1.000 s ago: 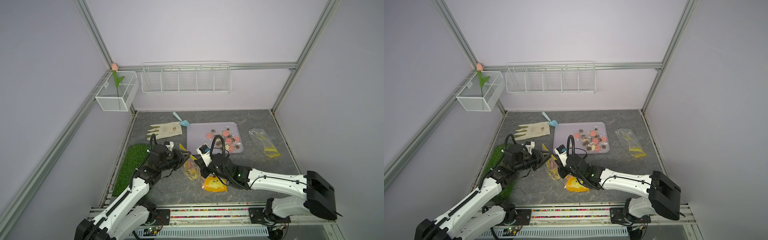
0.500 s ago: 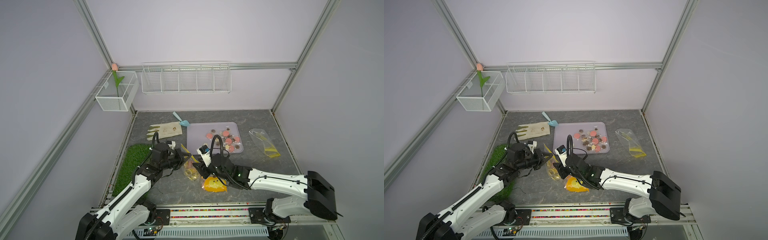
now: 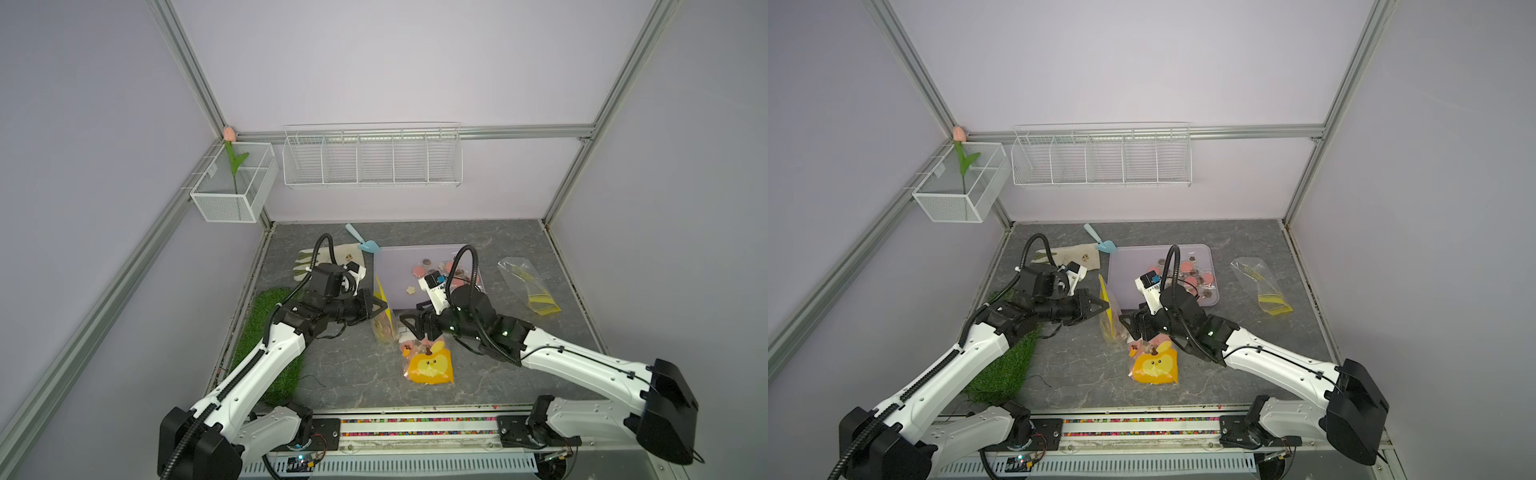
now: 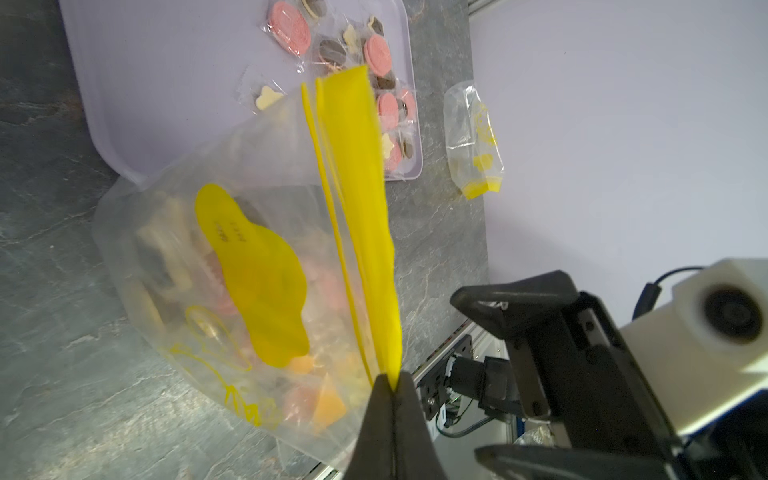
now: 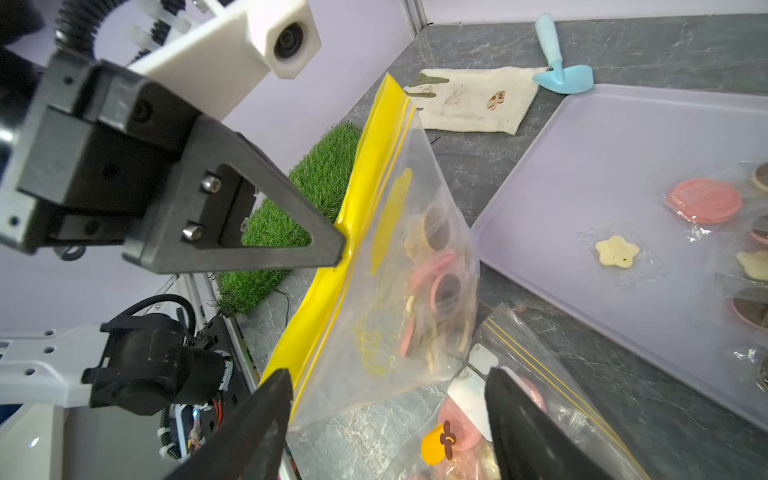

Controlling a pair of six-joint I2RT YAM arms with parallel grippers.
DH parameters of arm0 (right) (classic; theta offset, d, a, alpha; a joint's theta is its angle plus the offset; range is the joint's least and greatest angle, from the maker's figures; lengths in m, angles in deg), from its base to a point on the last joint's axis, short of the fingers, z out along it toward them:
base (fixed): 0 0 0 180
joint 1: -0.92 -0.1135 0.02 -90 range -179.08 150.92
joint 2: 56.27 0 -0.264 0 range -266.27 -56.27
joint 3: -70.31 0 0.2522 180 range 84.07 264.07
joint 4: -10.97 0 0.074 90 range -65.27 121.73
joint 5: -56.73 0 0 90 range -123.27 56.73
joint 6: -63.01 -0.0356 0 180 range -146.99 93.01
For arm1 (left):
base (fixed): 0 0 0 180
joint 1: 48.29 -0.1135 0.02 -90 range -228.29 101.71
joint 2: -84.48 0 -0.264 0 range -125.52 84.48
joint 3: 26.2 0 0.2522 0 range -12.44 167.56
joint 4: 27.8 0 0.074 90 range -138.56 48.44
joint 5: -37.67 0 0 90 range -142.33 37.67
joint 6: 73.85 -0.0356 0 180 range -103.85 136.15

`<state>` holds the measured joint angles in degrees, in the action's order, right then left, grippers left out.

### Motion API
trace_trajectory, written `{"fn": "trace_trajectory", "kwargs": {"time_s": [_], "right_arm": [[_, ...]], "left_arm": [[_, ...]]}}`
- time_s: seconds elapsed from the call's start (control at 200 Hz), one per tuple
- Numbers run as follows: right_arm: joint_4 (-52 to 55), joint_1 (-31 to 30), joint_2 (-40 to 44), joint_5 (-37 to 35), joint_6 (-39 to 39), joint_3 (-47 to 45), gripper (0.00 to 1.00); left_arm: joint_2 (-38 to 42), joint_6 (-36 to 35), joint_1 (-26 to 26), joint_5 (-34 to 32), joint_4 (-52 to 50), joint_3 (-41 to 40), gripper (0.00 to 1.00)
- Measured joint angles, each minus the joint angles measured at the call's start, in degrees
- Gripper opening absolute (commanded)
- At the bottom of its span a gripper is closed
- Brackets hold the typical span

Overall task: Pour cookies out of the ziploc bag
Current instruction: Pick up the ziploc bag from the center of the board, then open the ziploc bag at the center of the board.

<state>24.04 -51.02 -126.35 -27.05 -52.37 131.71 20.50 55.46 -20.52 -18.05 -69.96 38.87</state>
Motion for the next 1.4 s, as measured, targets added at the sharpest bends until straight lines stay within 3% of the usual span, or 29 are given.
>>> {"fn": "trace_trajectory", "kwargs": {"time_s": [0.255,0.495,0.775,0.87,1.17,1.26,1.4], "right_arm": [[-2.6,5.9,-4.5,12.1,-6.6,0.4,0.58],[-8.8,6.3,-13.8,18.7,-11.3,5.7,0.5],[-15.9,6.3,-18.9,21.9,-15.4,7.0,0.34],[-16.9,6.3,-19.1,22.2,-16.2,7.0,0.22],[-18.4,6.3,-19.1,22.1,-17.3,6.8,0.07],[-18.4,6.3,-19.1,22.0,-17.3,6.5,0.07],[-18.5,6.4,-19.1,21.7,-17.3,6.3,0.07]], "left_arm": [[-2.0,-5.4,0.0,2.4,-3.4,0.0,0.0],[-1.4,-7.1,0.0,3.6,-3.6,0.0,0.0],[-1.2,-7.0,0.4,4.6,-3.0,-0.1,0.0],[-1.2,-7.0,0.5,4.7,-2.8,-0.2,0.0],[-1.2,-6.9,0.5,4.7,-1.4,-1.1,0.0],[-1.0,-6.8,0.5,4.7,-1.0,-1.8,0.2],[0.9,-6.3,0.3,4.2,-1.0,-3.5,0.24]]}}
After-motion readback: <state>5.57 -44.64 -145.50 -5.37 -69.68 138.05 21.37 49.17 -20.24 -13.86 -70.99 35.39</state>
